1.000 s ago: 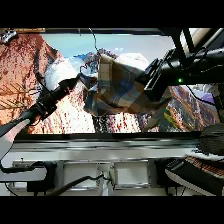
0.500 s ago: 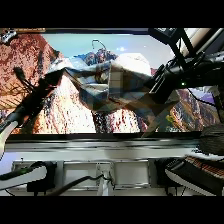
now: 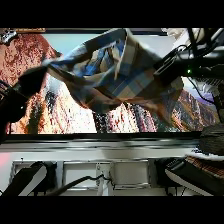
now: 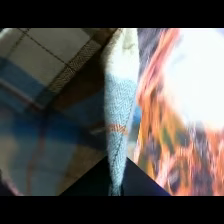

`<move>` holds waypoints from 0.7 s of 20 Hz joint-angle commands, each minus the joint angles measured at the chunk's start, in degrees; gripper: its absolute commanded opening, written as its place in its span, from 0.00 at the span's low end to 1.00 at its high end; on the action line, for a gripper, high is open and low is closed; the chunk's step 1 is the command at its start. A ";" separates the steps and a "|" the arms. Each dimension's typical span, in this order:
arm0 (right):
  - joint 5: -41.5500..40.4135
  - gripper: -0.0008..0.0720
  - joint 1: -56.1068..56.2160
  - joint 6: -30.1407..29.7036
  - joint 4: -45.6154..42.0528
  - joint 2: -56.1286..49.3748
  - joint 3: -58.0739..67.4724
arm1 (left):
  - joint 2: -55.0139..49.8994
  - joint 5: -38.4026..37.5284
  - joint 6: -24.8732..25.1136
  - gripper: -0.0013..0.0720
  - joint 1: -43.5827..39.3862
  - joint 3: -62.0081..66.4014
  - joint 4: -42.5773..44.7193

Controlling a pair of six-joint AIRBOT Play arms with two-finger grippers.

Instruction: Fold the clothes and pants, and hang the long-sleeved shirts on hangers.

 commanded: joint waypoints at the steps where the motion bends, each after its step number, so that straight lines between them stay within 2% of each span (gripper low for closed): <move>1: -10.69 0.05 -0.02 6.84 -1.44 2.03 0.09 | 2.01 0.61 -9.66 0.88 -4.44 -0.07 18.29; 3: -10.82 0.05 -0.02 7.21 -2.47 2.43 0.42 | 2.10 0.35 -12.72 0.88 -8.85 -0.07 19.93; 5: -10.75 0.05 -0.02 9.33 -5.92 2.60 0.55 | 2.95 1.53 -14.05 0.72 -13.99 -0.07 19.76; 7: -11.13 0.05 -0.04 13.77 -13.44 2.60 0.55 | 5.33 6.16 -15.80 0.68 -19.34 -0.07 19.78; 9: -11.50 0.05 -2.45 18.10 -20.02 2.62 0.57 | 9.22 13.05 -17.22 0.59 -24.09 -0.07 19.96; 12: -5.95 0.05 -11.41 27.23 -22.64 2.75 1.18 | 16.41 23.19 -21.03 0.58 -29.57 -0.07 23.91; 14: -1.20 0.05 -16.90 32.28 -22.69 4.04 1.84 | 20.65 26.36 -23.28 0.58 -31.12 -0.07 28.81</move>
